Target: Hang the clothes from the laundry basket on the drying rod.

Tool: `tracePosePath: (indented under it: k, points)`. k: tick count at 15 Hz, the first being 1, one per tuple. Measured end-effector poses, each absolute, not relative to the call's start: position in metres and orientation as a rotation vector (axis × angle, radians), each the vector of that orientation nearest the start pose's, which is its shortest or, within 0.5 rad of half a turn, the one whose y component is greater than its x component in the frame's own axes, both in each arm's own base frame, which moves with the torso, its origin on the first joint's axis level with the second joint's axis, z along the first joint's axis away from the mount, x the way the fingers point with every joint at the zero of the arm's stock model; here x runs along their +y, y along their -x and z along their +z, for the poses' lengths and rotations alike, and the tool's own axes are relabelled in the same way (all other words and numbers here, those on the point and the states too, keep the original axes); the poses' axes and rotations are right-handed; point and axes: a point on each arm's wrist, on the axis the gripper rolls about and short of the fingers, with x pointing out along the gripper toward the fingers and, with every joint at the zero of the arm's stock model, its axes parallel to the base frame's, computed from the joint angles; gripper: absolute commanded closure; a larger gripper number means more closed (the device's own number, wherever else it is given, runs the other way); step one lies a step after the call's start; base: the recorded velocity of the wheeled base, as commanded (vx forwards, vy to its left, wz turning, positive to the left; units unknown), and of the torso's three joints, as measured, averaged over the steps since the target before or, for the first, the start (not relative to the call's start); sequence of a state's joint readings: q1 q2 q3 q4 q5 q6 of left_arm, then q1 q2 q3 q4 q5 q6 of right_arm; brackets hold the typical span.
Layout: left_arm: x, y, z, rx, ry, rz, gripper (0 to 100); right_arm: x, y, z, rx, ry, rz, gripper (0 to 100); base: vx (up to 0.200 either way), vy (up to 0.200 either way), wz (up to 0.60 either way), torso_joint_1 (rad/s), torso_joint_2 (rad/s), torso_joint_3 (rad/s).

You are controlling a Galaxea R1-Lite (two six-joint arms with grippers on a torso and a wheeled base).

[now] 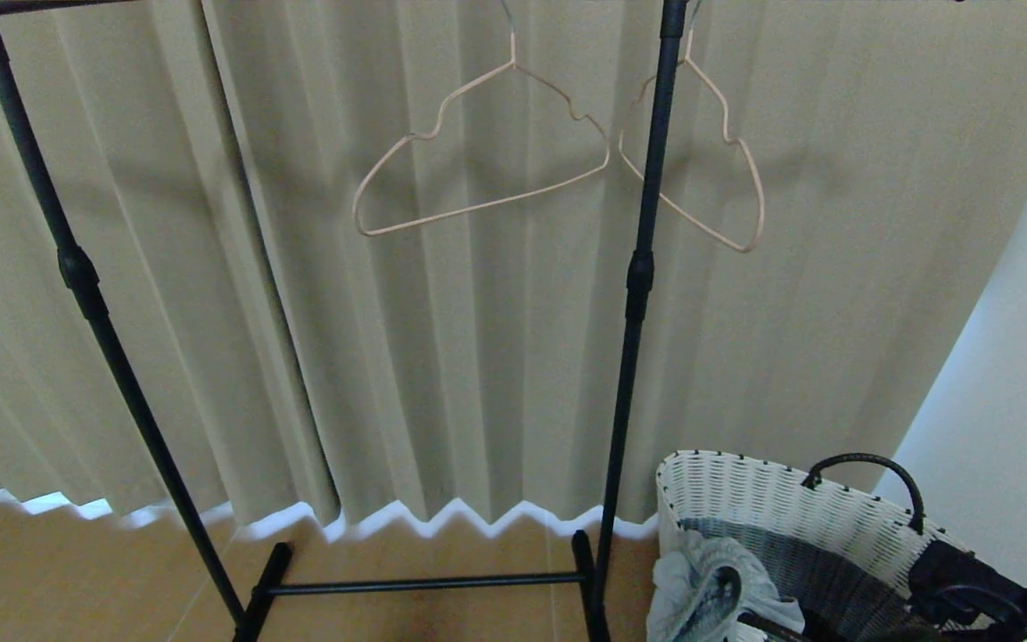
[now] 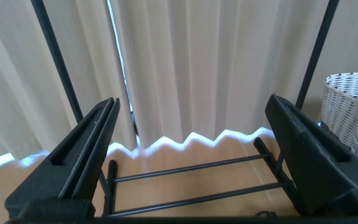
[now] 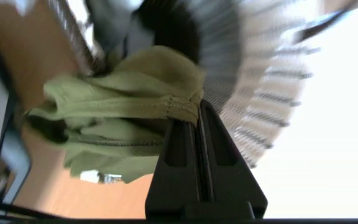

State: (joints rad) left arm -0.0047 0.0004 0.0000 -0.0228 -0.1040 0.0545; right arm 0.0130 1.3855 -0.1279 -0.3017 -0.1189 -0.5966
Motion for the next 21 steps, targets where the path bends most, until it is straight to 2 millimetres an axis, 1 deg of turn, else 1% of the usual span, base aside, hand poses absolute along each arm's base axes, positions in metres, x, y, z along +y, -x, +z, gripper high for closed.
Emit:
tracePosePath:
  k: [2,5,8,11,14,21]
  points:
    - [-0.002,0.023,0.078,-0.025,-0.056,-0.109,0,-0.002,-0.115,0.085,0.824,0.607,0.145,100,0.0,0.0,0.0,0.0,0.0,0.0]
    - [-0.002,0.023,0.078,-0.025,-0.057,-0.109,0,-0.003,-0.088,0.106,0.621,0.596,0.068,100,-0.2,0.0,0.0,0.006,0.0,0.002]
    - [-0.002,0.023,0.078,-0.026,-0.057,-0.11,0,-0.003,-0.057,0.111,0.517,0.592,0.034,100,-0.2,0.0,0.0,0.002,0.01,0.001]
    - [-0.002,0.023,0.078,-0.026,-0.057,-0.108,0,-0.003,-0.036,0.112,0.44,0.591,0.018,100,0.0,0.0,0.0,0.0,0.0,0.0]
    - [-0.002,0.023,0.078,-0.025,-0.057,-0.109,0,-0.002,-0.029,0.114,0.38,0.591,0.002,100,0.0,0.0,0.0,0.0,0.0,0.0]
    - [-0.002,0.023,0.078,-0.025,-0.057,-0.109,0,-0.002,-0.026,0.113,0.359,0.59,-0.003,100,0.0,0.2,0.0,0.004,0.0,0.0]
